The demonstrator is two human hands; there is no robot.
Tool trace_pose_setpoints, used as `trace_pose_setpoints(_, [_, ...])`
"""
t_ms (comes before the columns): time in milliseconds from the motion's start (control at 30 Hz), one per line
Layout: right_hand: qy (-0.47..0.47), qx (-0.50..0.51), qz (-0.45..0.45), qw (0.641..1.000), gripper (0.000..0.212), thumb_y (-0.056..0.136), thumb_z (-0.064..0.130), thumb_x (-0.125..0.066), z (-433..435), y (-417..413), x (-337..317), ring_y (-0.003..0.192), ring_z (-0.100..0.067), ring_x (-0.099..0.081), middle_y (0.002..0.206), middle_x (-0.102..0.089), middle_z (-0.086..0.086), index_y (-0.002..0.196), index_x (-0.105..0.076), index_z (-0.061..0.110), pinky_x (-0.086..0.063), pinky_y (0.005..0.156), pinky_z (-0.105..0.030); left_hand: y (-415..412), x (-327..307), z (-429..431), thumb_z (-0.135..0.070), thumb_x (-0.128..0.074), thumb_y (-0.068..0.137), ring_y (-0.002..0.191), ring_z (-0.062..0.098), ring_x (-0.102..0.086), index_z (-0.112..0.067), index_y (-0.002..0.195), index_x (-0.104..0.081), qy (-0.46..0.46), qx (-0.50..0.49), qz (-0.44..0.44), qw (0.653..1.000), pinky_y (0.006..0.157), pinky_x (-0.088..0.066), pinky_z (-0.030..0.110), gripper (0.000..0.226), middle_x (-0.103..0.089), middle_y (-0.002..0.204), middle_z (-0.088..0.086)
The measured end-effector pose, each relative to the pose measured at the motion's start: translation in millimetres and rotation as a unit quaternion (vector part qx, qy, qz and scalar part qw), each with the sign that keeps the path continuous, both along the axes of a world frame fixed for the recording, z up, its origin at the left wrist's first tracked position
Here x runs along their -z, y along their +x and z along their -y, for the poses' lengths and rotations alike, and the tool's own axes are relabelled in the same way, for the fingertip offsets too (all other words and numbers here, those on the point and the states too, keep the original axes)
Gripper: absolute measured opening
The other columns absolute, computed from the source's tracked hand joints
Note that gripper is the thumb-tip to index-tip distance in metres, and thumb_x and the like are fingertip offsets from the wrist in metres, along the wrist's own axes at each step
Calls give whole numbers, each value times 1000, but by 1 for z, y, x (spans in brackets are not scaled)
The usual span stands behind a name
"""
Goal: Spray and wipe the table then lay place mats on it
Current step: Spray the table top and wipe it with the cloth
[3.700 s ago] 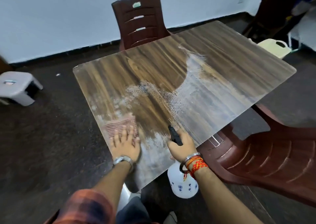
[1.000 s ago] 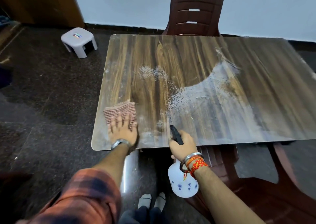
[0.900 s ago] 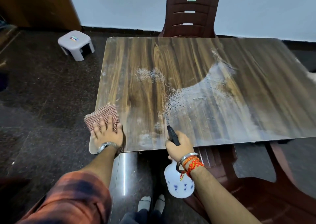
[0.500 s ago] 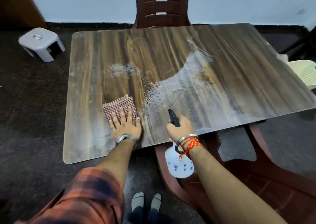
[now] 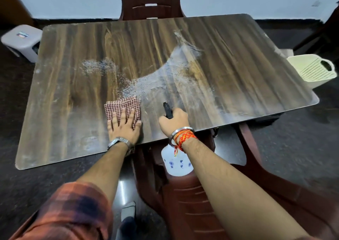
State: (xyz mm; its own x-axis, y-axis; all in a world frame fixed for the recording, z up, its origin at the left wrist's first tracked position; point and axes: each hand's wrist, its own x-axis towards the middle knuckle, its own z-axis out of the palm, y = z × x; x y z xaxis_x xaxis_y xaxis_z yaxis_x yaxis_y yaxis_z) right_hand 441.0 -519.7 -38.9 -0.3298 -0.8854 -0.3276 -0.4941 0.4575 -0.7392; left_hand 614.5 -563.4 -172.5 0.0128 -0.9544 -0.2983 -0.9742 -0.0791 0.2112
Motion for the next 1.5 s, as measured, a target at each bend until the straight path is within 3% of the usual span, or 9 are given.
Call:
trace_pose_setpoints(200, [4, -32, 41, 999, 23, 78, 13, -56, -6, -72, -11, 55, -20, -41, 65, -45, -3, 62, -40, 13, -31, 48, -27, -32, -4, -18, -63, -17, 95, 148, 27, 9, -43, 152, -1, 6, -86, 23, 996, 118, 8, 47, 62, 11, 162, -9])
trace_pose_setpoints(467, [-25, -73, 38, 996, 21, 78, 9, -55, -1, -131, 7, 56, -20, -38, 62, -41, -1, 65, -39, 14, -32, 54, -30, -54, -2, -24, -64, -19, 95, 148, 26, 9, -45, 151, -3, 13, -166, 29, 986, 118, 7, 46, 62, 10, 161, -11])
trace_pose_setpoints(733, [-47, -128, 19, 990, 13, 80, 12, -59, 11, -179, 30, 59, -19, -41, 68, -46, -5, 76, -50, 3, -32, 54, -29, -76, -3, 54, -63, -16, 95, 148, 29, 9, -42, 152, -3, -6, -231, 18, 973, 118, 9, 48, 62, 8, 162, -7])
trace_pose_setpoints(900, [-68, -126, 20, 990, 15, 79, 11, -59, 25, -209, 30, 56, -20, -40, 65, -49, -9, 77, -53, -2, -34, 54, -31, -190, -4, 70, -59, -17, 96, 148, 29, 8, -41, 152, 0, -18, -49, 33, 998, 119, 6, 48, 61, 7, 162, -5])
trace_pose_setpoints(1000, [-87, -120, 17, 989, 16, 78, 9, -62, 33, -221, 27, 54, -17, -38, 62, -47, -2, 70, -49, 5, -31, 50, -28, -277, -11, 40, -52, -22, 95, 148, 27, 10, -37, 153, -4, -25, 112, 44, 992, 119, 3, 49, 63, 7, 162, -5])
trace_pose_setpoints(1067, [-93, -128, 22, 987, 16, 78, 9, -63, 37, -230, 25, 54, -12, -39, 62, -47, 0, 69, -49, 8, -31, 48, -23, -299, -16, 28, -51, -28, 92, 148, 25, 11, -33, 154, -6, -2, 153, 45, 987, 119, 3, 46, 68, 8, 162, -5])
trace_pose_setpoints(1233, [-58, -202, 47, 977, 21, 67, 26, -54, 38, -254, 24, 55, -21, -37, 63, -45, -4, 65, -40, 11, -32, 53, -30, -262, -6, 10, -65, -16, 92, 149, 21, 8, -49, 149, -1, -23, -75, 7, 997, 118, 7, 43, 61, 7, 161, -12])
trace_pose_setpoints(1400, [-51, -239, 47, 969, 19, 73, 23, -57, 23, -300, 24, 60, -34, -56, 64, -50, -5, 70, -47, 7, -55, 61, -47, -239, -11, -9, -60, -15, 96, 148, 25, 12, -46, 150, 6, 22, -287, 9, 958, 119, 8, 46, 59, 15, 161, -8])
trace_pose_setpoints(1500, [-32, -253, 44, 966, 15, 67, 28, -52, 20, -326, 20, 65, -39, -64, 66, -55, -6, 67, -47, 14, -57, 62, -50, -252, -15, -10, -58, -15, 98, 147, 27, 14, -44, 151, 7, 54, -350, -19, 935, 118, 8, 46, 59, 18, 160, -8])
